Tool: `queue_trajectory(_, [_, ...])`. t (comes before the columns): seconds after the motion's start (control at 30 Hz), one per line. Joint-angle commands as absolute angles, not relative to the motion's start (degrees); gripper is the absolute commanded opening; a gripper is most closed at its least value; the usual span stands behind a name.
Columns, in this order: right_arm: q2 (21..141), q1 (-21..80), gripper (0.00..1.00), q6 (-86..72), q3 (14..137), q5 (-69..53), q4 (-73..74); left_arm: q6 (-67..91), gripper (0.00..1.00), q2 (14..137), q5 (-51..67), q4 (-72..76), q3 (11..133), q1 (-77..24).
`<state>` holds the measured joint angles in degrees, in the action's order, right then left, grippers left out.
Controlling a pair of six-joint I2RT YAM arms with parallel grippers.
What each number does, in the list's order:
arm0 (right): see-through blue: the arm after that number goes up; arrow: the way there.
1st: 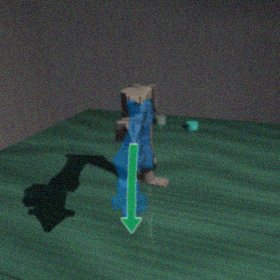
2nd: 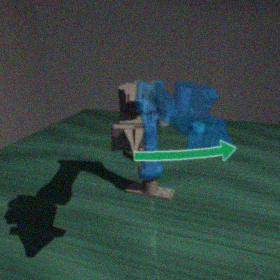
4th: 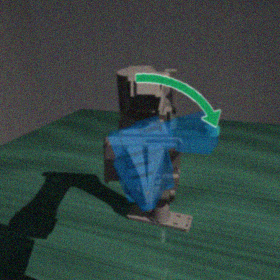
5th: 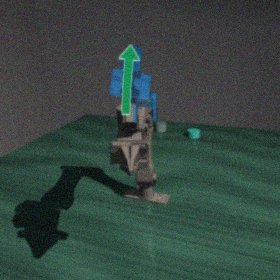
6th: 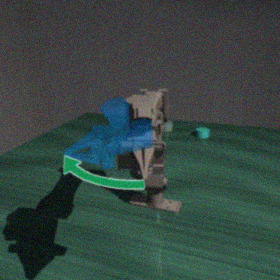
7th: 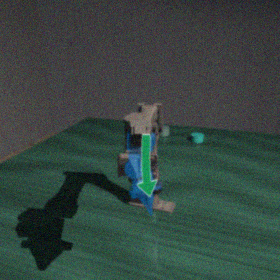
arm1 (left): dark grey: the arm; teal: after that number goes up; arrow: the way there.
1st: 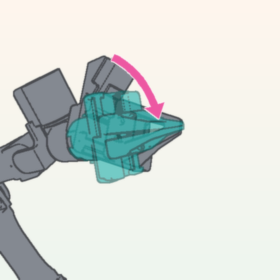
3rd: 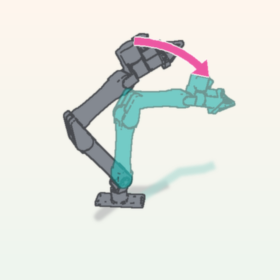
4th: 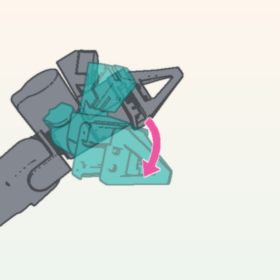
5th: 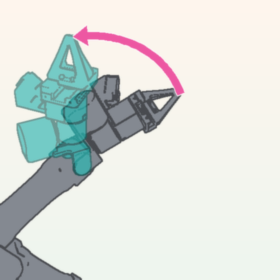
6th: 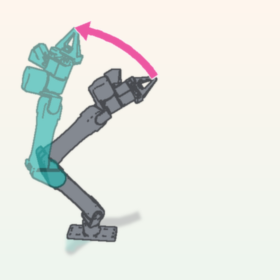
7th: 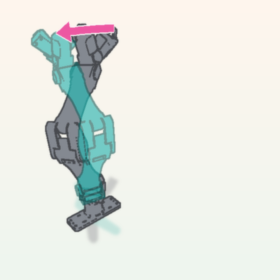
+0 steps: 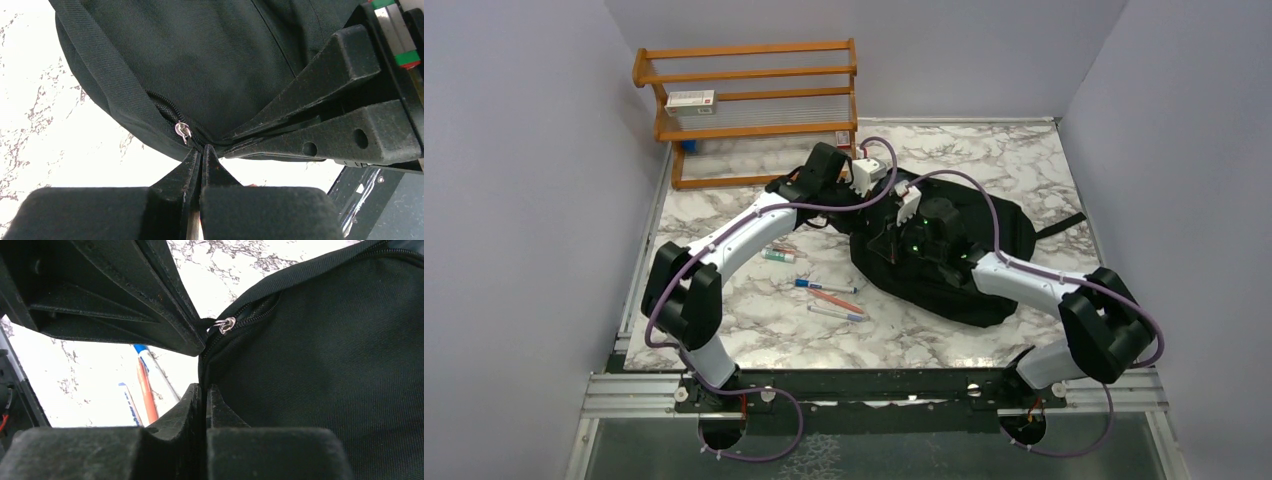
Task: Pack the student bag
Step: Zip the student bag at the center of the board.
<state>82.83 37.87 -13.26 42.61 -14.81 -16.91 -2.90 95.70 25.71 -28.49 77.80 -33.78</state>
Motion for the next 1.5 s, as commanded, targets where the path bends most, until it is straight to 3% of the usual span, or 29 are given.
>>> queue_trajectory(0.0, [81.6,38.1,0.01,-8.2,41.7,-20.2,-15.1,-3.8,0.0,92.8,27.6,-27.5,77.7,-34.3])
queue_trajectory(0.53, [64.9,38.1,0.01,10.7,40.7,-37.3,16.2,-3.2,0.0,99.0,18.5,-31.7,84.4,-34.1])
queue_trajectory(0.8, [61.9,38.1,0.0,13.3,41.6,-40.0,18.3,-2.8,0.0,103.0,13.9,-34.0,92.8,-33.1])
queue_trajectory(1.23, [60.9,38.1,0.0,20.6,42.7,-27.8,23.9,-3.0,0.0,103.7,13.1,-38.7,94.6,-30.5])
queue_trajectory(1.47, [59.6,38.1,0.01,13.2,39.9,-22.3,14.3,-5.7,0.0,100.2,25.0,-38.5,90.4,-33.0])
